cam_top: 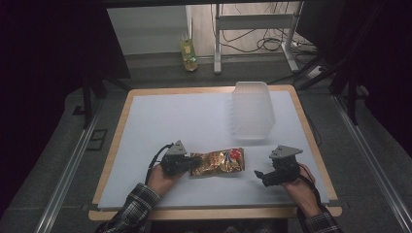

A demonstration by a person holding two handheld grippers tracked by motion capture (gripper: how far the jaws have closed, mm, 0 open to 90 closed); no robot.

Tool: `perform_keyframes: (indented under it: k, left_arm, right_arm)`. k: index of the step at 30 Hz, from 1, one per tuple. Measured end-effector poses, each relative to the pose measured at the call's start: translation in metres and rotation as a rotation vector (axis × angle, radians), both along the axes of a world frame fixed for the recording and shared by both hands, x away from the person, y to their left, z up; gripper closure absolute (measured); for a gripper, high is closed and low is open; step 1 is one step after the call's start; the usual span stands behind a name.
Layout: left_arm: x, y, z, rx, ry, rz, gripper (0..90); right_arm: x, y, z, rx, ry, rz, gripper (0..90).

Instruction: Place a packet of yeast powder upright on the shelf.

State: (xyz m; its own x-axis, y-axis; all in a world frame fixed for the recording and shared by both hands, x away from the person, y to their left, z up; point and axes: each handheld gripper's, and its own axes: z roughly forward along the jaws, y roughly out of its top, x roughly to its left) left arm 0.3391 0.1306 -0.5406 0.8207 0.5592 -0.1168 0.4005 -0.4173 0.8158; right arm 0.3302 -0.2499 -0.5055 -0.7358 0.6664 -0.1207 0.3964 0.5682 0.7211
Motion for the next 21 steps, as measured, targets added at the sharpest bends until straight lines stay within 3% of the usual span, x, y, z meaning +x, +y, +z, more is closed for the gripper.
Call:
perform_keyframes:
  k: [4, 7, 12, 21]
  left_arm:
    - [-0.003, -0.001, 0.001, 0.039, -0.014, 0.001, 89.9]
    - [-0.006, 0.000, 0.000, 0.036, -0.003, 0.016, 89.9]
    - [-0.012, 0.001, 0.000, 0.071, -0.017, 0.031, 90.0]
    - [-0.014, 0.005, -0.003, 0.074, -0.007, 0.043, 90.0]
  right_arm:
    - [0.000, 0.002, 0.001, -0.002, 0.004, 0.008, 0.0]
    - [-0.001, 0.003, 0.003, 0.000, 0.015, 0.012, 0.0]
    - [-0.001, 0.004, 0.006, 0.022, 0.045, 0.024, 0.0]
    - [0.002, 0.008, 0.011, 0.085, 0.089, 0.049, 0.0]
